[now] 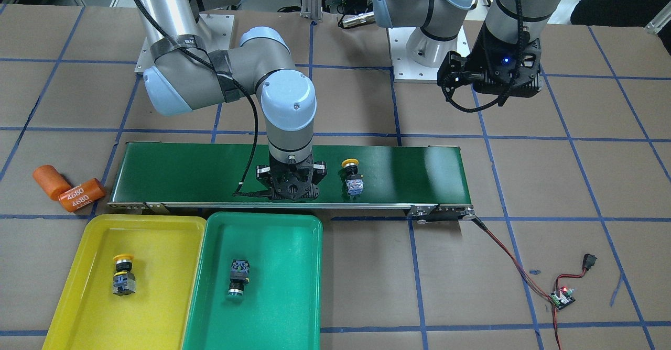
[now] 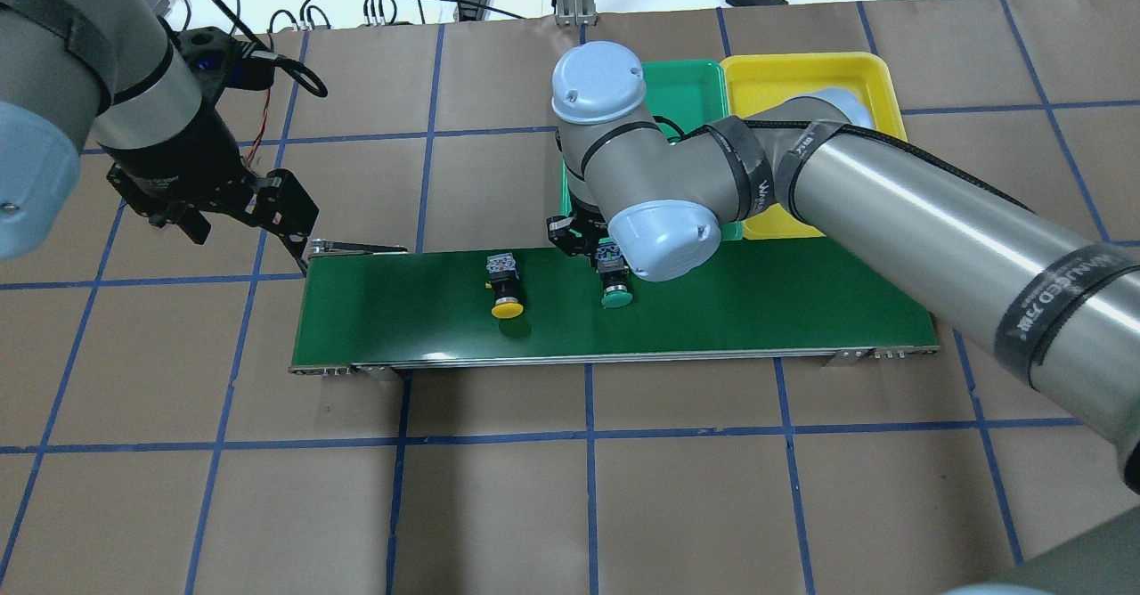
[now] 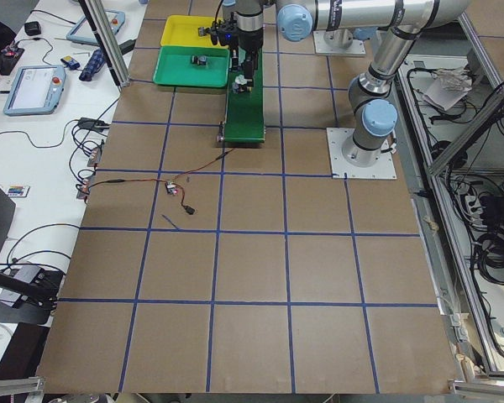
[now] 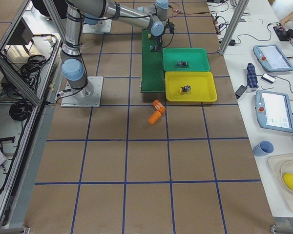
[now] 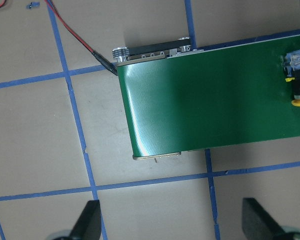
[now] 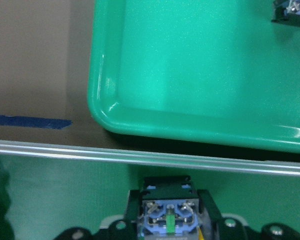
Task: Sort buttons by color to trays
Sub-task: 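Carry the green-capped button into the green tray and release it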
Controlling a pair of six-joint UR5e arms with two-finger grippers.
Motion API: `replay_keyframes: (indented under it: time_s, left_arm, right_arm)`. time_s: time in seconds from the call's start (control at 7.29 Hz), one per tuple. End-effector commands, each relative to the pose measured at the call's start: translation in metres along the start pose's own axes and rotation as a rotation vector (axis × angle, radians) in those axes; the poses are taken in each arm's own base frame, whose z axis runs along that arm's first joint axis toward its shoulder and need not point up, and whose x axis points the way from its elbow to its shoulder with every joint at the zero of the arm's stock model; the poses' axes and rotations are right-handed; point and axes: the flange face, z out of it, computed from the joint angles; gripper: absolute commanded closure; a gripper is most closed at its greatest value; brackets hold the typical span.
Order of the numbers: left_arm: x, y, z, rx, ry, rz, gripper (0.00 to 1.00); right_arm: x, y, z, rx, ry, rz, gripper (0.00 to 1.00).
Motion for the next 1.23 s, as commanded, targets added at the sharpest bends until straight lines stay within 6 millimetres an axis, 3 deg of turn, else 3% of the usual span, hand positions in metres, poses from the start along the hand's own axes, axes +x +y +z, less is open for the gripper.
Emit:
replay_keyframes:
  time_s: [0.0, 0.41, 0.55, 0.82, 1.1]
  left_arm:
    - [0.001, 0.0, 0.001, -0.001, 0.002, 0.0, 0.0]
    - [0.009, 0.002, -0.002, 0.021, 0.078, -0.023, 0.0]
    - [0.009, 0.002, -0.002, 0.02, 0.076, -0.025, 0.0]
    - [0.009, 0.004, -0.005, 0.027, 0.072, -0.022, 0.0]
    - [0.008, 0.002, -0.001, 0.018, 0.072, -0.022, 0.0]
  right_arm:
    - [0.024, -0.017, -0.016, 0.036, 0.014, 0.001, 1.0]
    - [0.057, -0.072, -0.06, 0.137, 0.0, -0.002, 1.0]
    - [0.073, -0.098, -0.066, 0.166, 0.022, -0.009, 1.0]
    - [0.111, -0.148, -0.059, 0.19, 0.035, -0.039, 1.0]
    - [0.117, -0.179, -0.042, 0.203, 0.034, -0.05, 1.0]
